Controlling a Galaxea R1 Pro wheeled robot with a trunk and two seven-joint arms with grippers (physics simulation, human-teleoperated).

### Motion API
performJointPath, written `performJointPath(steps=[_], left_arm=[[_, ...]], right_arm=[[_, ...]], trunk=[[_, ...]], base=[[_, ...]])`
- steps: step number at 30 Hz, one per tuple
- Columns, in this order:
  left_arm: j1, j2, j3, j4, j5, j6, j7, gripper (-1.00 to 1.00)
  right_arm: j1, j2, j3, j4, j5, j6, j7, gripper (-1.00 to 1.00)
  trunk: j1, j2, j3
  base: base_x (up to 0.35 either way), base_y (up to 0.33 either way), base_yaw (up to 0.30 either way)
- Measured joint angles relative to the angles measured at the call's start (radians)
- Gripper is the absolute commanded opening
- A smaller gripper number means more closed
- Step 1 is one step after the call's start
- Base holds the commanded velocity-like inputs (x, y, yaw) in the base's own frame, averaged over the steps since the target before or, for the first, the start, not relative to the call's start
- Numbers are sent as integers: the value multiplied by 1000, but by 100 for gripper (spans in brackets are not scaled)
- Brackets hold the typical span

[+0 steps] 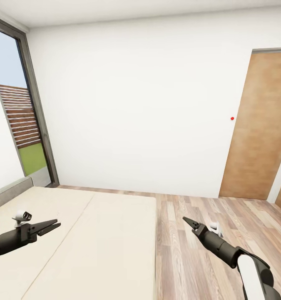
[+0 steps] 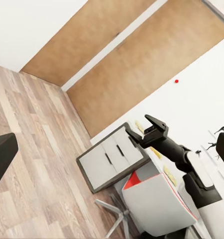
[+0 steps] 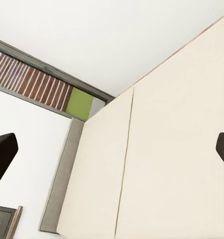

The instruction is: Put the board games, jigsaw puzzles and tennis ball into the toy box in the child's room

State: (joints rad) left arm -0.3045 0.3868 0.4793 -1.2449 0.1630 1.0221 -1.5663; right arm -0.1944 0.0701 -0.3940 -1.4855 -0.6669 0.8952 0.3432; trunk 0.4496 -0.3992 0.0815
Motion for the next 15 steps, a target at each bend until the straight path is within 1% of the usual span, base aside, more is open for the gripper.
performJointPath(steps=[4,13,15], left_arm=[[1,0,0,2,-1,-1,0,100],[1,1,-1,2,-2,-2,0,100],[1,1,-1,2,-1,-2,11,100]], right_arm=[[0,-3,0,22,1,0,-3,100],[0,-4,-2,21,0,-1,-2,100],[0,-4,-2,22,0,-1,-2,100]], trunk=[[0,0,0],[0,0,0],[0,0,0]], base=[[0,0,0],[0,0,0],[0,0,0]])
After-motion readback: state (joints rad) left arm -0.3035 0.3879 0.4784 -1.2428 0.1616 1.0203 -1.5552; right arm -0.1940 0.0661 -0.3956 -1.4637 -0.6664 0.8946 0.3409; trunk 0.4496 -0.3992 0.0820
